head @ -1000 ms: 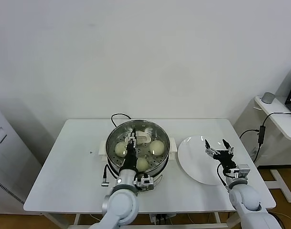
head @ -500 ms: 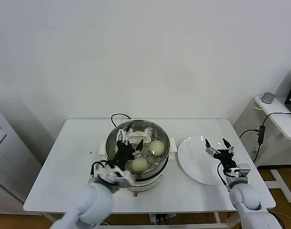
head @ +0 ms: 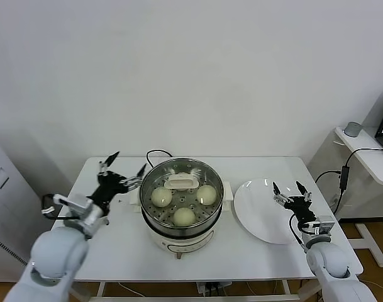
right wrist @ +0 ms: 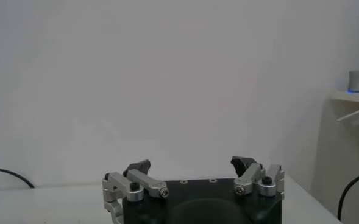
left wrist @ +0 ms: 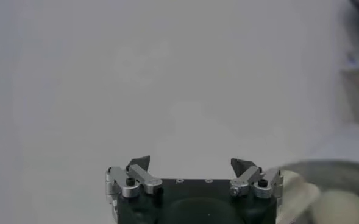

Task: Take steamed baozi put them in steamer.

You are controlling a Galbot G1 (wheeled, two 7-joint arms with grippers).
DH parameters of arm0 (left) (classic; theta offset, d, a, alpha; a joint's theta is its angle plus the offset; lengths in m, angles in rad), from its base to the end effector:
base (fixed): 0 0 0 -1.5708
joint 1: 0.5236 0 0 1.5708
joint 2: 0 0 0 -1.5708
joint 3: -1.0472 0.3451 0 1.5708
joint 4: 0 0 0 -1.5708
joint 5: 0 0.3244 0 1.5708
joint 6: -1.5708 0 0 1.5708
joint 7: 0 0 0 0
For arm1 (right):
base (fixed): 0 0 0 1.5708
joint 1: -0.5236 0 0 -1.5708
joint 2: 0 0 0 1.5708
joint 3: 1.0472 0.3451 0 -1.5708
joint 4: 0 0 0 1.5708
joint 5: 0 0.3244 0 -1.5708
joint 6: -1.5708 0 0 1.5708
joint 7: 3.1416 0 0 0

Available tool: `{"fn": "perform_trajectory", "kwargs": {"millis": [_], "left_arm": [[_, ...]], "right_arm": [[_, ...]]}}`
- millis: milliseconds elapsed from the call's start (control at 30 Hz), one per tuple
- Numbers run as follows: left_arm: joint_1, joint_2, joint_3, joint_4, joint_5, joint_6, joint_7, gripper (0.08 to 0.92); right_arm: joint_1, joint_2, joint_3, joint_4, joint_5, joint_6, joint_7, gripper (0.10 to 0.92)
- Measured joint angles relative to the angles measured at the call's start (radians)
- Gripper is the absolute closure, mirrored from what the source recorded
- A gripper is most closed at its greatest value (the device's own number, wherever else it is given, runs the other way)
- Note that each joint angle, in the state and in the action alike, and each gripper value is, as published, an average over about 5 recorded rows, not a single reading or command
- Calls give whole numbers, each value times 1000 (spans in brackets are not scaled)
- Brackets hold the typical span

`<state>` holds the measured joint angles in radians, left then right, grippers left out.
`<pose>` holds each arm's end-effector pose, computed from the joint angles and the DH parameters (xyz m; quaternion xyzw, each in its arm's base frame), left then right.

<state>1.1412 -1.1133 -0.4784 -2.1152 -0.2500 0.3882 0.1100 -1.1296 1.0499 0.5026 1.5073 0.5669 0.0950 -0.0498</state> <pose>0.2606 0.0670 -0.1897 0.1528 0.9822 0.1096 0.0027 0.2962 -0.1761 -0.3461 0.0155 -0.9993 -0.0226 0.0257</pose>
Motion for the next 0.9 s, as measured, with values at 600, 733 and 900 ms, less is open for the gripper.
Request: {"fn": "perform_trajectory", "kwargs": {"millis": [600,733,900], "left_arm": [[59,60,-132,194,-339,-63,3,177],[66,61,-138,228,-363,-75,2,177],[76,62,-142,253,-382,-85,2,177]], "right_arm": [[-17,0,15,16,-6,-24,-6,203],[-20,2,14,18,-10,-30,-3,203],[-20,4,13,20,-11,-34,0,203]]}}
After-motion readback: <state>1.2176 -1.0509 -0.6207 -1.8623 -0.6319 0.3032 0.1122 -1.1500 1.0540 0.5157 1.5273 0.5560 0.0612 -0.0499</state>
